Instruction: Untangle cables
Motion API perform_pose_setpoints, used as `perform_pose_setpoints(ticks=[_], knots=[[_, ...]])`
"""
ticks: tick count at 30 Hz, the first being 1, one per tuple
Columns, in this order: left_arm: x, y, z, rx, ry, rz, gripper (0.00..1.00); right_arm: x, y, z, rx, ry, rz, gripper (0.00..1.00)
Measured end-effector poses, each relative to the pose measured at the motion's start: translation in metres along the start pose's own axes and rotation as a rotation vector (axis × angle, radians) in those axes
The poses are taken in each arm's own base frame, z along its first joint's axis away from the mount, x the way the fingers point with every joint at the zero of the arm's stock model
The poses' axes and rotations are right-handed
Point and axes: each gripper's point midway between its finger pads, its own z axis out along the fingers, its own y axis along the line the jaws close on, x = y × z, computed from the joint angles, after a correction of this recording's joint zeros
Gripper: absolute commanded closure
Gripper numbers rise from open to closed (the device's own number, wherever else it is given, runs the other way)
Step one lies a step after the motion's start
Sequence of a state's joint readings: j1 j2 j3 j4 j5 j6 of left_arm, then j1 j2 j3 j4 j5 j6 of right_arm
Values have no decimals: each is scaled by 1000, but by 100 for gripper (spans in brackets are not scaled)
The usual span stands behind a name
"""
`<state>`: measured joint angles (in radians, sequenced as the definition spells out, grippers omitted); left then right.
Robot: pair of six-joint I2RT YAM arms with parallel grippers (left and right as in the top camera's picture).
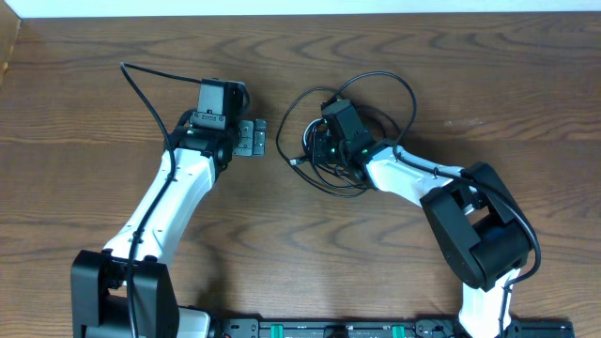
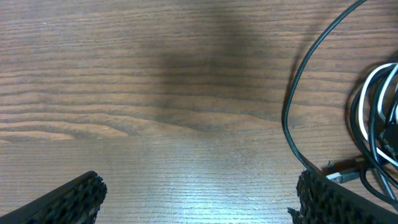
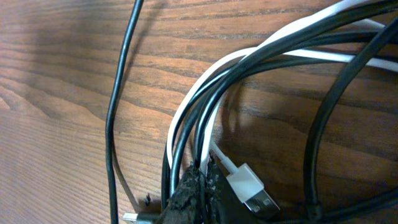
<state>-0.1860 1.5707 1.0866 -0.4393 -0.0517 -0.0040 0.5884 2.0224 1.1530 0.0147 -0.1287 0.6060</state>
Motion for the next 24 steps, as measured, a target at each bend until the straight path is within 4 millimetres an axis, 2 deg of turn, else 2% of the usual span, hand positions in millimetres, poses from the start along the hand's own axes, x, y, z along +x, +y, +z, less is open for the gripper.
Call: perform_pose_setpoints(ticks=[5,6,8,9,10,11,12,13,15,18,21,24], knots=[[1,0,0,0,3,0,2,4,-8,-5,13,35,6,99],[1,0,0,0,4,0,2,1,-10,-12,23,41,4,99],[2,-2,0,10,6,1,2,-17,-7,-40,13,10,-10,99],[1,-4,0,24,6,0,2,-33,-1,-67,1,-28,-27,99],[1,-7,0,40,5,0,2,-42,4,-81,-8,-56,-36,99],[1,-10,0,57,4,0,2,-63,15,-117,-35,-131,-59,99],[-1,-15,-1,86,-1,-1,2,-74,22,-138,-57,-177,-72,99],[-2,-21,-1,120,-4,-1,2,-88,32,-169,-85,-243,-92,99],[-4,-30,-2,172,-11,-1,2,-96,43,-197,-112,-298,-113,99],[-5,-44,-6,261,-14,0,2,-112,67,-273,-182,-457,-154,99],[-8,-58,-10,344,-24,3,2,-116,77,-314,-221,-545,-173,99],[-8,-67,-13,397,-26,5,2,-117,80,-337,-232,-593,-180,99]])
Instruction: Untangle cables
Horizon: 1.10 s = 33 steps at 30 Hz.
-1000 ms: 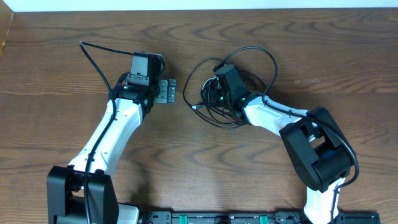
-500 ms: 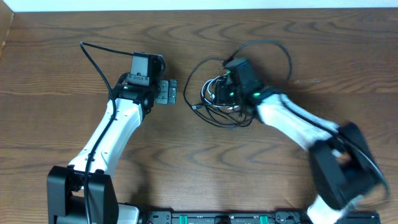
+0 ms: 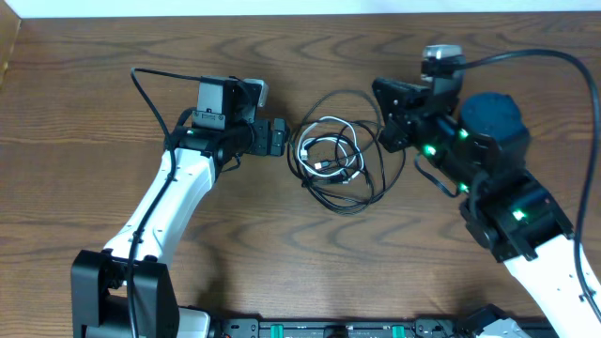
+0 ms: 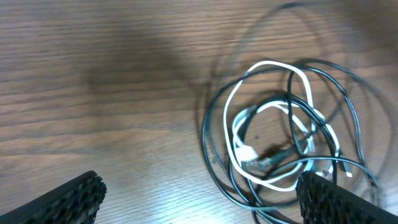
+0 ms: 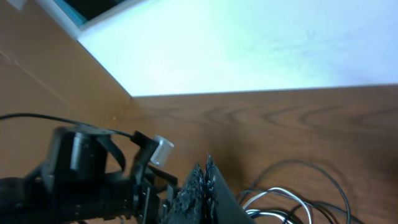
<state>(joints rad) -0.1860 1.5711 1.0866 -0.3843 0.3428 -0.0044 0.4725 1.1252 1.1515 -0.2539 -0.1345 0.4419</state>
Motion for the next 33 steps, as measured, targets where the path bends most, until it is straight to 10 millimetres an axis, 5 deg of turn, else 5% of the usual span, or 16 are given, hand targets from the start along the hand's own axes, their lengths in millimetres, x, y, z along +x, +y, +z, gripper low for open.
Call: perform_pose_setpoints(ticks=[4,9,13,14,17,22,26,33], knots=[[0,-5,0,32,2,0,2,1,-9,-8,54,1,-4,99],[0,-8,0,48,2,0,2,39,-40,1,187,145,2,95],[0,-8,0,48,1,-1,2,71,-60,25,242,255,4,62],[0,-8,0,49,1,-2,2,84,-69,36,266,295,13,45],[0,-8,0,49,1,-2,2,117,-88,60,306,393,14,28],[0,-8,0,48,1,-2,2,174,-112,96,326,532,32,26],[0,-7,0,44,1,-3,2,223,-113,121,285,635,41,24],[0,-7,0,40,0,-3,2,271,-107,136,248,725,31,26]])
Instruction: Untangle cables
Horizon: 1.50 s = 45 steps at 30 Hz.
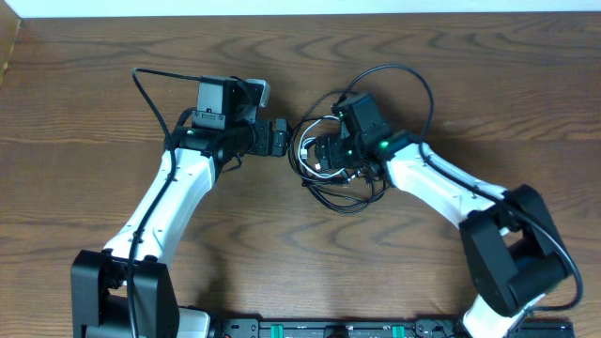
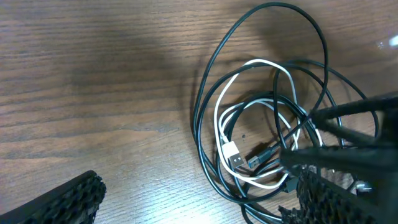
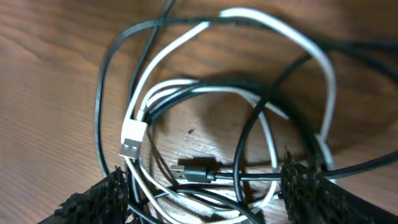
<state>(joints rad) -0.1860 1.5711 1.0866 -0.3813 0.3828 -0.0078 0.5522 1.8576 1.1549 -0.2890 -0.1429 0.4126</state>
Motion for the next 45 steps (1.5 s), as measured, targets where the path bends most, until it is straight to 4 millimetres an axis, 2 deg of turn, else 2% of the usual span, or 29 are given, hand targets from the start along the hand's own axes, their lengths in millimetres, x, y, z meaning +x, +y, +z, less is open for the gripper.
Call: perform_pose_setpoints(ticks=[6,10,16,20,29,32,34,36,39,40,41,42,43,45], knots=[[0,0,0,0,0,0,2,15,-5,19,16,48,0,40],[0,0,0,0,0,0,2,19,-8,24,24,60,4,52],[0,0,0,0,0,0,2,22,-12,31,37,70,4,63],[0,0,0,0,0,0,2,21,-17,31,62,63,6,99],[0,0,0,0,0,0,2,18,-27,30,121,40,26,99],[0,0,0,0,0,0,2,10,-25,20,112,20,32,99],[0,0,0,0,0,0,2,-7,-18,-3,91,-40,33,99],[0,0,0,0,0,0,2,-48,3,-62,27,-205,26,99],[0,0,0,0,0,0,2,-82,28,-147,-57,-404,9,99],[0,0,0,0,0,0,2,-89,35,-170,-81,-458,3,99],[0,0,0,0,0,0,2,-98,42,-210,-118,-548,-3,99],[0,0,0,0,0,0,2,-102,46,-237,-139,-608,-6,99],[0,0,0,0,1,0,2,-103,48,-257,-153,-649,-8,99],[1,0,0,-1,2,-1,2,-103,50,-283,-172,-706,-12,99]])
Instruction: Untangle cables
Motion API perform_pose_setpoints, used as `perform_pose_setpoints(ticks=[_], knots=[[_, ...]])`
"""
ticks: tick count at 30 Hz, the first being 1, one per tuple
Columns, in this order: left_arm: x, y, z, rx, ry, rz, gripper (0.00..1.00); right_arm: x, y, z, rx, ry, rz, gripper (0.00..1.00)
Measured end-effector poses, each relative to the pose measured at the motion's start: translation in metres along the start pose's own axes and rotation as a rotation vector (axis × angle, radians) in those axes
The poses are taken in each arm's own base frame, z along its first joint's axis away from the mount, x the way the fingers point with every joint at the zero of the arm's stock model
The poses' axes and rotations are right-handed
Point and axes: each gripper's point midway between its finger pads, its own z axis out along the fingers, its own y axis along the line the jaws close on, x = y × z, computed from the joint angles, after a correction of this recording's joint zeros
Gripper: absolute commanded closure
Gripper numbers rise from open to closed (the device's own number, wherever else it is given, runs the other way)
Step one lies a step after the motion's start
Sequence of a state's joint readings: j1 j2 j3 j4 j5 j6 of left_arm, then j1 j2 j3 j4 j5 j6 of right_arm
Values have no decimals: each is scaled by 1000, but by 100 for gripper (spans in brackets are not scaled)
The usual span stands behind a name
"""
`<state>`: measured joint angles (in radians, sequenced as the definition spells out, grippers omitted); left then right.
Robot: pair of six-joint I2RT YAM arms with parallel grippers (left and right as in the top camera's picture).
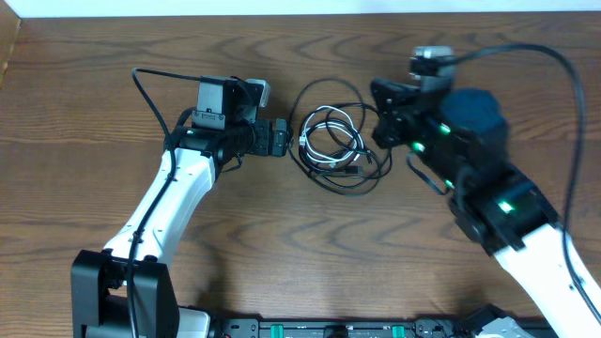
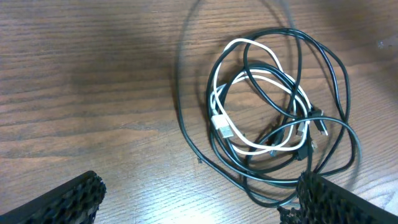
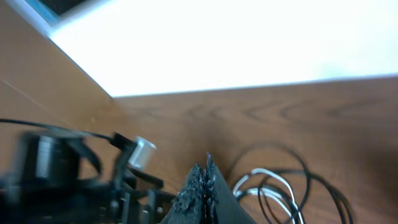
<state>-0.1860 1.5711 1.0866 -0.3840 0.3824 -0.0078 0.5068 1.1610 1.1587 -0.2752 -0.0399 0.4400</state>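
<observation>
A tangle of black and white cables (image 1: 334, 143) lies on the wooden table, and it also shows in the left wrist view (image 2: 268, 124). Among them a white cable ends in a USB plug (image 2: 221, 126). My left gripper (image 1: 280, 139) sits low just left of the tangle, open, with nothing between its fingers (image 2: 69, 196). My right gripper (image 3: 204, 174) is shut and raised high above the table at the tangle's right side (image 1: 385, 117). No cable shows between its fingers, and the cables (image 3: 280, 190) lie below and beyond them.
The table's back edge (image 1: 300, 13) meets a white surface. The left arm's own black lead (image 1: 141, 80) loops at the back left. The raised right arm (image 1: 488, 188) fills the overhead view's right side. Bare wood (image 2: 93, 93) lies left of the tangle.
My right gripper was open and low in the tangle; now it is shut and high above the table. The tangle has changed shape and lies slightly farther back. The left arm has not moved.
First my right gripper was shut low in the tangle, with the left gripper open farther to the left. Then the right was raised and shut, and the left stood beside the tangle. The right was then down and open among the cables, and now it is up and shut.
</observation>
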Motion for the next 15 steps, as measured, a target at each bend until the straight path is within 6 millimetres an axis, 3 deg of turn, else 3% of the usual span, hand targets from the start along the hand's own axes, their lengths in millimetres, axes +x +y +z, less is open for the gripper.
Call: perform_pose_setpoints(ticks=[1,4,7,9,11,12,13,15], knots=[[0,0,0,0,1,0,2,-10,4,-13,-12,-36,-2,99],[0,0,0,0,1,0,2,-14,3,-24,2,-51,-5,99],[0,0,0,0,1,0,2,3,-9,-18,57,16,-3,97],[0,0,0,0,1,0,2,18,-18,-7,90,69,-3,84],[0,0,0,0,1,0,2,35,-28,6,125,131,-5,55],[0,0,0,0,1,0,2,47,-35,16,147,173,-3,34],[0,0,0,0,2,-1,2,56,-39,23,160,201,-8,23],[0,0,0,0,2,-1,2,78,-50,41,192,270,-15,14]])
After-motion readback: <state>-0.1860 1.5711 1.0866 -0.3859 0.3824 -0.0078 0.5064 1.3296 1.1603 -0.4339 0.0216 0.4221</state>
